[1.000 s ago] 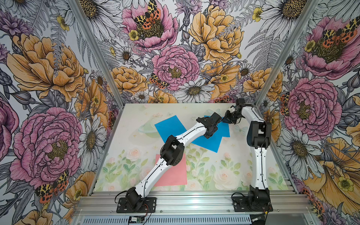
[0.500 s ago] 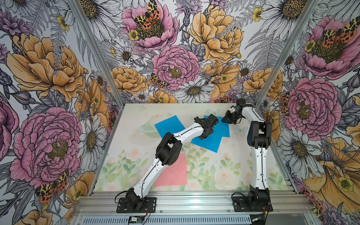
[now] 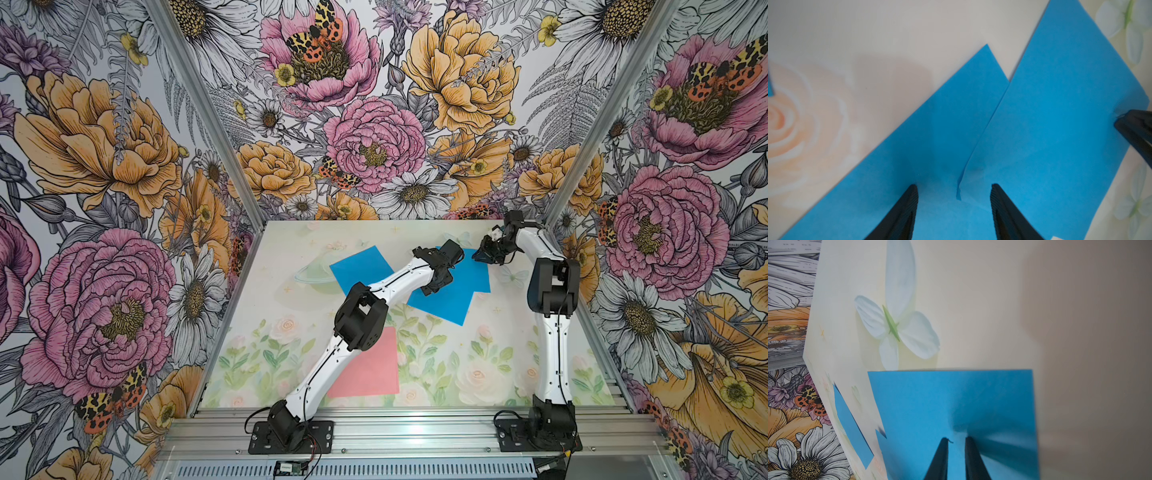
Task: Sort the scattered colored papers by color
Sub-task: Pick up the colored paper from the center of the board.
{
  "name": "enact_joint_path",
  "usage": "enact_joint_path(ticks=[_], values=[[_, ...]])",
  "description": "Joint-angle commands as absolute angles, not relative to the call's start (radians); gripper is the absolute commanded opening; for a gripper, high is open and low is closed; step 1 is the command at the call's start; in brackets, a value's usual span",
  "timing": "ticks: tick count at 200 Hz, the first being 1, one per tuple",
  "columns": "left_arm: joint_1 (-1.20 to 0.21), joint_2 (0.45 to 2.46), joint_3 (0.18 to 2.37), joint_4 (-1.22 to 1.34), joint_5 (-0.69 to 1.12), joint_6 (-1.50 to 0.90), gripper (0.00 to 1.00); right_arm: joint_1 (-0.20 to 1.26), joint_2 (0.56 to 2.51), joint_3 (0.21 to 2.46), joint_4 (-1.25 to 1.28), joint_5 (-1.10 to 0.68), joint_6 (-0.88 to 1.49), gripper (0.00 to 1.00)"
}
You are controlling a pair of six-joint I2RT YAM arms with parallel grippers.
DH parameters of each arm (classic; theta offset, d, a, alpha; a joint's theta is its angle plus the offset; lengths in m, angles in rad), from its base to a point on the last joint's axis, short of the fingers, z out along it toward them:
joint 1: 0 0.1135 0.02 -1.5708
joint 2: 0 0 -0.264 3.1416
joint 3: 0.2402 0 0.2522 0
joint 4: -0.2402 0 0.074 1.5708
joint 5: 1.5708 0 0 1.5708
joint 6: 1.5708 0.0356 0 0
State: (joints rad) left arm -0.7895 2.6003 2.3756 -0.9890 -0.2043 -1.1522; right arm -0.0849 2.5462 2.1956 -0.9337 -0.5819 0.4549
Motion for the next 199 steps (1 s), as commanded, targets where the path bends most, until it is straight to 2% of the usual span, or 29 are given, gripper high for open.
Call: enact_joint_path(ticks=[1, 25, 43, 69, 132, 159, 199], values=[[-0.791, 2.717, 2.352, -0.985, -0.118, -1.161, 0.59, -0.086, 2.544, 2.165, -0.985, -0.541, 0.459, 0.19], [-0.794, 2.725, 2.349, -0.985, -0.116, -1.178, 0.57, -0.086, 2.543, 2.165, -0.985, -0.542, 0.459, 0.19], [-0.794, 2.729, 2.354, -0.985, -0.117, -1.184, 0.45, -0.086, 2.544, 2.165, -0.984, -0.544, 0.459, 0.19], [-0.793, 2.735, 2.363, -0.985, -0.114, -1.183, 0.32, -0.086, 2.546, 2.165, -0.983, -0.546, 0.46, 0.19], [-0.792, 2.731, 2.359, -0.987, -0.094, -1.185, 0.31, -0.086, 2.545, 2.165, -0.983, -0.545, 0.46, 0.19], [-0.797, 2.729, 2.352, -0.987, -0.08, -1.191, 0.25, -0.087, 2.545, 2.163, -0.983, -0.545, 0.462, 0.19], [-0.803, 2.752, 2.371, -0.993, -0.055, -1.199, 0.23, -0.085, 2.546, 2.155, -0.982, -0.545, 0.459, 0.19]])
